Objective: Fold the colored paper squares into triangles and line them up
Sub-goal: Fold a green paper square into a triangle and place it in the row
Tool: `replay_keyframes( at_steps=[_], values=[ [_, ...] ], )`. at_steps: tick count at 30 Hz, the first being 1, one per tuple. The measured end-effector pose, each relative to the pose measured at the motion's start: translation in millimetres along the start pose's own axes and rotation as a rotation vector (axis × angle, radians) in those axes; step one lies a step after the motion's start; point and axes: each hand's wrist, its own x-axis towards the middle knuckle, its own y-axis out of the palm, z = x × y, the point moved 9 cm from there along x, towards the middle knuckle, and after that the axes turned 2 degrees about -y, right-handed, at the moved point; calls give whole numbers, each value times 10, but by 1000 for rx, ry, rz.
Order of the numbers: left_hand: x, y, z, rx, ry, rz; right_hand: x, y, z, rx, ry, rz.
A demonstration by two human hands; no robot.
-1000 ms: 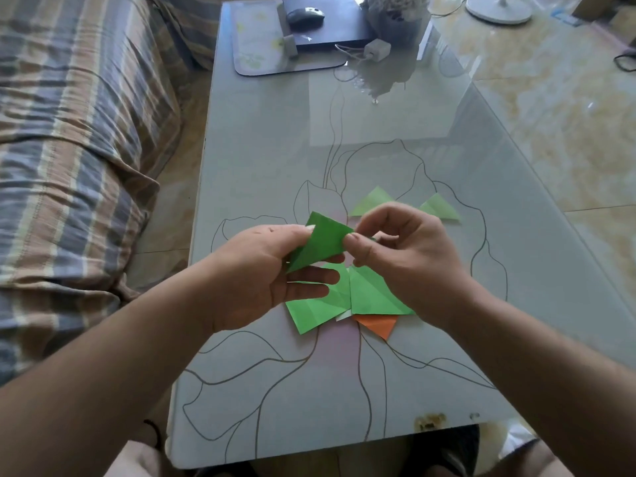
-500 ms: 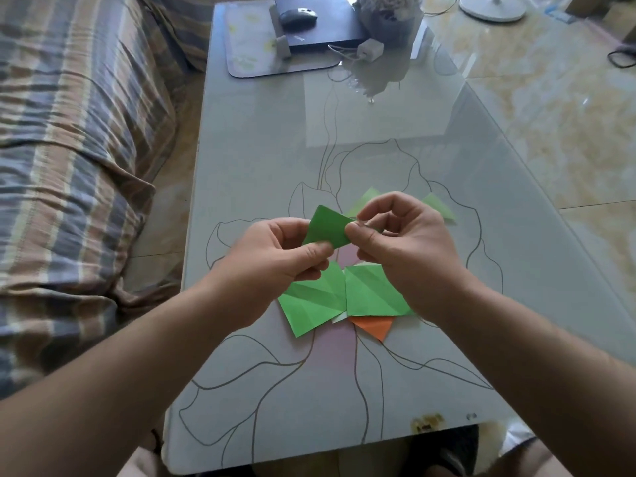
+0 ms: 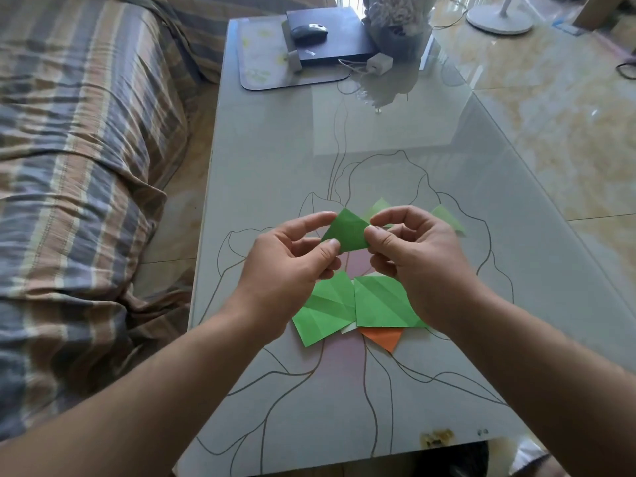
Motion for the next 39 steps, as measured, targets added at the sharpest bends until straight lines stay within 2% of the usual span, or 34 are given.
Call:
replay_keyframes(
  at_steps=[13,21,27,36,39],
  values=[
    [35,-124,-86,53,105,-105,-11,41,21,-4,8,20],
    [56,-160,-61,-20,68,-124,-27,85,-20,2,38,70],
    [29,-91,-34,-31,45,-91,-46,162,-117,25,126,116],
    [9,32,84,-54,-68,-7,-32,104,-107,62,114,77],
    [-5,59,134,-128,-119,-10,-39,125,-133,40,131,95]
  ],
)
